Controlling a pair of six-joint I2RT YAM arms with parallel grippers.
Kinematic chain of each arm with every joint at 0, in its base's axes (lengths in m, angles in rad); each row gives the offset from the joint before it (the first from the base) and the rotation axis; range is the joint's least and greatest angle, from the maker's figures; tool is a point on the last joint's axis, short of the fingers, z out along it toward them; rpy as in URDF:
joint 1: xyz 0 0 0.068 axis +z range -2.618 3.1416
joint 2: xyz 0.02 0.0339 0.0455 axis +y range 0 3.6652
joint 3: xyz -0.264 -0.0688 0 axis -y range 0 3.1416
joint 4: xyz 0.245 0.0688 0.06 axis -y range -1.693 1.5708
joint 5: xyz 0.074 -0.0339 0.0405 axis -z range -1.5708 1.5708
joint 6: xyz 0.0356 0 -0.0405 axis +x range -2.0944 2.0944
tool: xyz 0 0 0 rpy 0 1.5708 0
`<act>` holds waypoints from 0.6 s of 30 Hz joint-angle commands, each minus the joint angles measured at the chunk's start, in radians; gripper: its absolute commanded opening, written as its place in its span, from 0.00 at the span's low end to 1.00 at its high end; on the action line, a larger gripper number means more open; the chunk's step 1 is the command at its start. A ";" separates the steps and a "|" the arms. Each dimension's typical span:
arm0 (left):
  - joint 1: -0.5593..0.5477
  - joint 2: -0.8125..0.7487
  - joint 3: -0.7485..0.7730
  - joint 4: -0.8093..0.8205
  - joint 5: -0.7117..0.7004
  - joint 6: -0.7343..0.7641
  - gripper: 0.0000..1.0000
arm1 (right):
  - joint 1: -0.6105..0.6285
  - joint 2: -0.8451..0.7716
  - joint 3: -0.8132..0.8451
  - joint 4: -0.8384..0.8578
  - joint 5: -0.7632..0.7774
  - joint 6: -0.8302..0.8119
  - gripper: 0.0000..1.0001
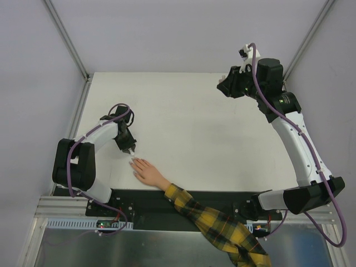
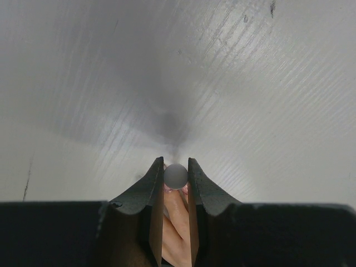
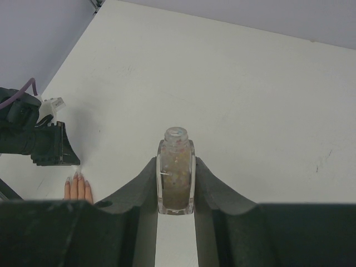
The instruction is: Paint the nails
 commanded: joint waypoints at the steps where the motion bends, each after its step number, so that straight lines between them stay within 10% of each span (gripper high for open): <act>1: 0.008 -0.027 -0.008 -0.039 -0.031 -0.004 0.00 | -0.008 -0.018 0.019 0.044 -0.008 0.008 0.00; 18: 0.008 -0.007 0.012 -0.003 0.010 -0.007 0.00 | -0.007 -0.025 0.014 0.044 -0.009 0.012 0.00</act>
